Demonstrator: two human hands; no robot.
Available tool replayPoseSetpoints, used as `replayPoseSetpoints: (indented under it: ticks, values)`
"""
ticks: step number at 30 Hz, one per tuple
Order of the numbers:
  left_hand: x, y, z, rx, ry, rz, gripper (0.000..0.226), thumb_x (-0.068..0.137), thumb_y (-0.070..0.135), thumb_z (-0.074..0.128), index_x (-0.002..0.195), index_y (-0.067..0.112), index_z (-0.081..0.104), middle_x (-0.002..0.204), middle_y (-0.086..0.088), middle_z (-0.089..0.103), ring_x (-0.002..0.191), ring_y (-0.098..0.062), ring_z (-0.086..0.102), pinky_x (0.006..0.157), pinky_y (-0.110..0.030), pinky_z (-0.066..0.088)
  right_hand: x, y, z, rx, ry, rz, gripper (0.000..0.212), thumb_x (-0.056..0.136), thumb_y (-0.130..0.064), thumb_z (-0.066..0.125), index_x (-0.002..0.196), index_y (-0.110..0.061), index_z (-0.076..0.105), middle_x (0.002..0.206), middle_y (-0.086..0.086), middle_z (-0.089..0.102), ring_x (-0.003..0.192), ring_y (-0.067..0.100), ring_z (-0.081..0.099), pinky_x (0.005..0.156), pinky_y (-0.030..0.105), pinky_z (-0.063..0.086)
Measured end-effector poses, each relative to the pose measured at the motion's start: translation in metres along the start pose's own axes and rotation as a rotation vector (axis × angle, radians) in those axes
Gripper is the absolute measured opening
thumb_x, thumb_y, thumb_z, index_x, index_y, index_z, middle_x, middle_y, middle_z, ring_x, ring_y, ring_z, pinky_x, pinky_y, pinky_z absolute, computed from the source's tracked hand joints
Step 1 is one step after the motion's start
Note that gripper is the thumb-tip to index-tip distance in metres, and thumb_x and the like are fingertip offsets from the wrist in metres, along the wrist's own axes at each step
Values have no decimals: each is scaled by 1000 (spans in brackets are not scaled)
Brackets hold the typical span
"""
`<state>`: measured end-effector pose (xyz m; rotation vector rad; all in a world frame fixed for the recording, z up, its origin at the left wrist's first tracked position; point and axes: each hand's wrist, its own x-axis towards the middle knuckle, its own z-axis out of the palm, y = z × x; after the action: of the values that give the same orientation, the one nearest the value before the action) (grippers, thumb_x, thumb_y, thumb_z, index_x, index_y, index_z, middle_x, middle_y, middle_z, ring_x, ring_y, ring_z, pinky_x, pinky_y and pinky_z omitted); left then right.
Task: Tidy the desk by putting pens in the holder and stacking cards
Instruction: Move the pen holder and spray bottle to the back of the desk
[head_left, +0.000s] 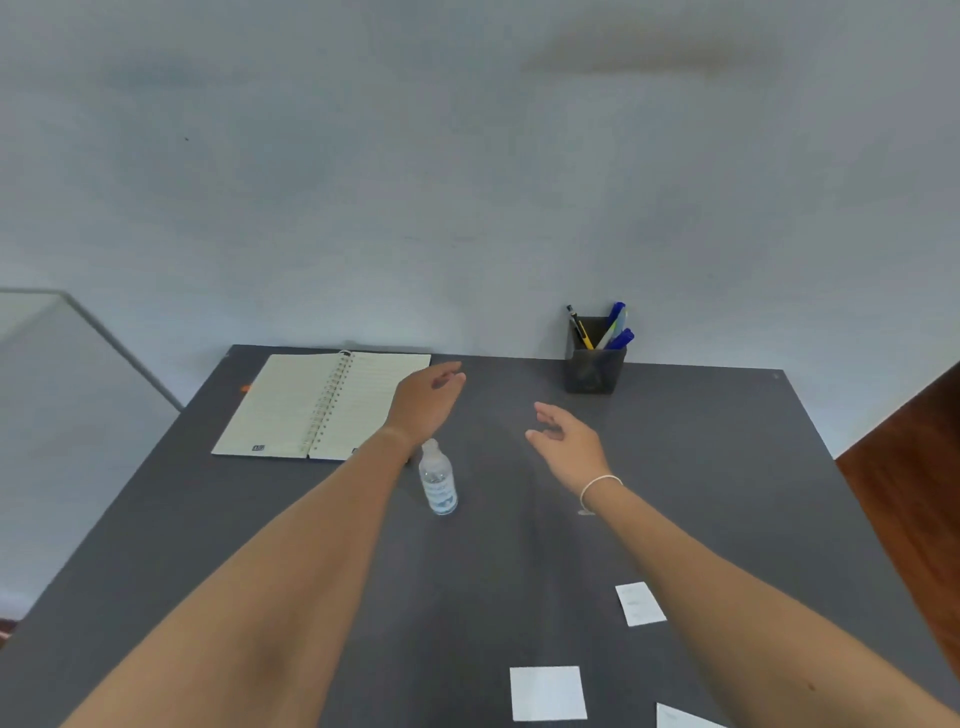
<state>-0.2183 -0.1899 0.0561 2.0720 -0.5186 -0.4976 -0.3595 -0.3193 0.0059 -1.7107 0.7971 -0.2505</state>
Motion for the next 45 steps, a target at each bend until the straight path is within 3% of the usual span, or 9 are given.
replayPoseSetpoints:
  ticks: [3, 8, 15, 23, 28, 32, 35, 39, 45]
  values:
    - [-6, -19, -23, 7, 12, -24, 37, 89, 29, 49, 125, 23, 58, 131, 2, 58, 110, -8, 50, 92, -20, 31, -8, -4, 26, 7, -44, -3, 45, 88, -18, 59, 131, -24, 49, 135, -4, 53, 121, 15, 52, 63, 3, 41]
    - [-13, -54, -50, 43, 23, -52, 37, 91, 28, 48, 125, 21, 57, 133, -1, 57, 122, -13, 49, 94, -19, 29, -17, -8, 63, -22, -145, -11, 49, 84, -17, 62, 130, -26, 50, 134, -3, 54, 122, 16, 51, 91, 21, 39]
    - [-16, -92, -65, 20, -16, -105, 38, 91, 28, 47, 127, 21, 56, 134, 0, 55, 124, -12, 47, 94, -19, 29, -20, -2, 97, -81, -266, -2, 42, 77, -18, 68, 115, -32, 56, 117, -9, 62, 111, 14, 57, 92, 24, 42]
    - [-5, -106, -66, 18, -72, -113, 38, 91, 28, 47, 128, 23, 55, 135, 0, 54, 125, -13, 46, 95, -19, 29, -16, -1, 103, -90, -183, -9, 36, 75, -18, 71, 106, -29, 57, 112, -3, 58, 100, 16, 57, 89, 26, 42]
    - [5, -97, -55, 25, -96, -91, 38, 91, 27, 47, 127, 22, 56, 133, -2, 56, 120, -13, 49, 93, -19, 30, -9, -5, 78, -6, -123, 23, 29, 78, -15, 69, 102, -27, 59, 110, -1, 61, 103, 19, 58, 93, 31, 46]
    - [9, -85, -34, 33, -113, -73, 38, 90, 27, 48, 126, 22, 56, 128, -1, 59, 96, -6, 54, 83, -17, 38, -2, -13, 38, 76, -97, 35, 30, 81, -11, 66, 108, -21, 58, 100, -1, 58, 108, 27, 60, 95, 44, 51]
    - [9, -74, -12, 35, -106, -62, 36, 90, 25, 50, 125, 20, 58, 128, -2, 60, 113, -15, 54, 96, -24, 39, 6, -17, -1, 66, -78, 38, 29, 84, -13, 63, 112, -19, 55, 110, 6, 60, 106, 25, 60, 93, 41, 52]
    - [5, -57, 27, 58, -149, -51, 36, 90, 24, 50, 124, 18, 58, 129, -1, 60, 117, -13, 53, 94, -17, 31, 15, -15, -54, 78, -58, 41, 30, 87, -15, 61, 115, -19, 54, 115, 8, 61, 106, 24, 61, 91, 36, 52]
    - [3, -32, 98, 9, -233, -51, 35, 90, 21, 53, 124, 16, 58, 130, -2, 60, 120, -9, 54, 94, -14, 33, 33, 0, -122, 49, -25, 70, 40, 88, -18, 59, 127, -16, 49, 125, 8, 58, 113, 26, 58, 98, 44, 49]
